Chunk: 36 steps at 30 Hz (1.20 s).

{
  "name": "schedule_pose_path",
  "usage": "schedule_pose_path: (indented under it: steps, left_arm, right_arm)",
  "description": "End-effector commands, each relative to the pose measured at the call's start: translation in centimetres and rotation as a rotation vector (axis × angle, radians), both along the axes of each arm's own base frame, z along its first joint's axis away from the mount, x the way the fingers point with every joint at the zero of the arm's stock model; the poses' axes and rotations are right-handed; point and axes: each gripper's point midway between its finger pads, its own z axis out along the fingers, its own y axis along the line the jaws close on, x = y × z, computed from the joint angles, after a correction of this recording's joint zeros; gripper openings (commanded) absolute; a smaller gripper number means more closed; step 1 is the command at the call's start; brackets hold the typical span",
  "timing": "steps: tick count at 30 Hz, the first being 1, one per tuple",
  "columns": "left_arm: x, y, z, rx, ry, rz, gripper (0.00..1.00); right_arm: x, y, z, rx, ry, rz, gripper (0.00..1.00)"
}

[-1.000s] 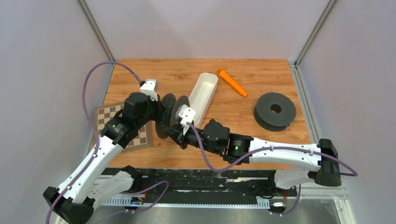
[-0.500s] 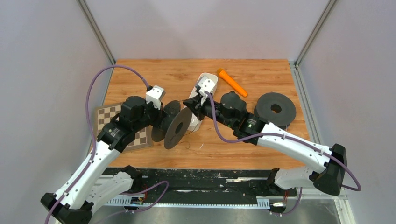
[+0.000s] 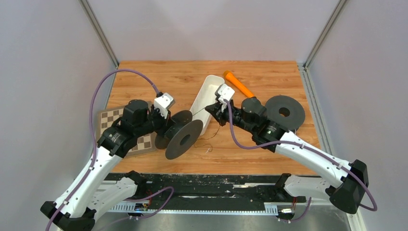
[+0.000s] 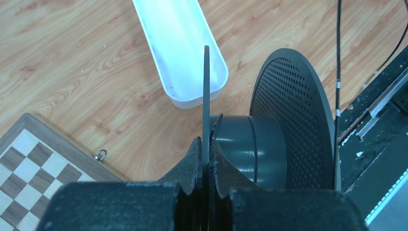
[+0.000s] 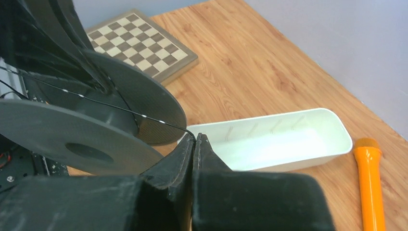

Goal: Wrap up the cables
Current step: Wrap the cable around the cable reel.

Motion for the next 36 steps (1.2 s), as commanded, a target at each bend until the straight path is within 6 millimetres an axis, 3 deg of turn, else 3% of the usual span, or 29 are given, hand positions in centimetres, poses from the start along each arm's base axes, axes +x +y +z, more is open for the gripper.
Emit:
schedule_pose_path:
  steps: [1,3,7,12,14,16,20,22,26,32,36]
  left_arm:
    - [-0.7,-0.4,4.2,-0.081,-0.076,-0.022,0.00]
    - [0.0,0.1,4.3,-0.088,-0.053,0.051,0.00]
    - [1.2,0.8,4.2,-0.085,0.003,0.164,0.00]
    - [2.4,1.3,3.4,-0.061,0.034,0.241,0.00]
    - [2.7,1.5,3.3,-0.059,0.037,0.266,0.00]
    - [2.5,1.3,3.7,-0.071,0.040,0.251,0.00]
    - [0.9,0.0,4.3,-0.087,-0.003,0.100,0.00]
    - [0.0,-0.1,4.0,-0.072,-0.025,0.037,0.00]
    - [-0.9,0.2,3.2,-0.039,-0.042,-0.010,0.00]
    - [-2.3,-0.5,3.8,-0.051,-0.029,-0.100,0.00]
    - [-2.6,-0.6,4.4,-0.083,-0.018,-0.081,0.00]
  right_arm:
    - [1.9,-3.5,1.9,0.033,-0.076,-0.107,0.00]
    - [0.4,-3.0,2.1,0.040,-0.097,-0.022,0.00]
    - [-5.1,-0.8,3.0,0.086,-0.158,0.301,0.00]
    - [-10.8,0.3,4.7,0.158,-0.280,0.524,0.00]
    - [-11.4,0.5,5.4,0.183,-0.287,0.531,0.00]
    - [-10.5,0.4,5.6,0.185,-0.278,0.473,0.00]
    - [-5.5,-1.8,6.1,0.181,-0.294,0.168,0.00]
    - [-4.0,-2.7,6.4,0.166,-0.285,0.105,0.00]
    - [-2.9,-3.0,5.8,0.131,-0.280,0.087,0.00]
    - [-0.6,-3.6,3.2,0.116,-0.170,0.049,0.00]
    - [-0.6,-3.8,1.9,0.102,-0.149,0.054,0.00]
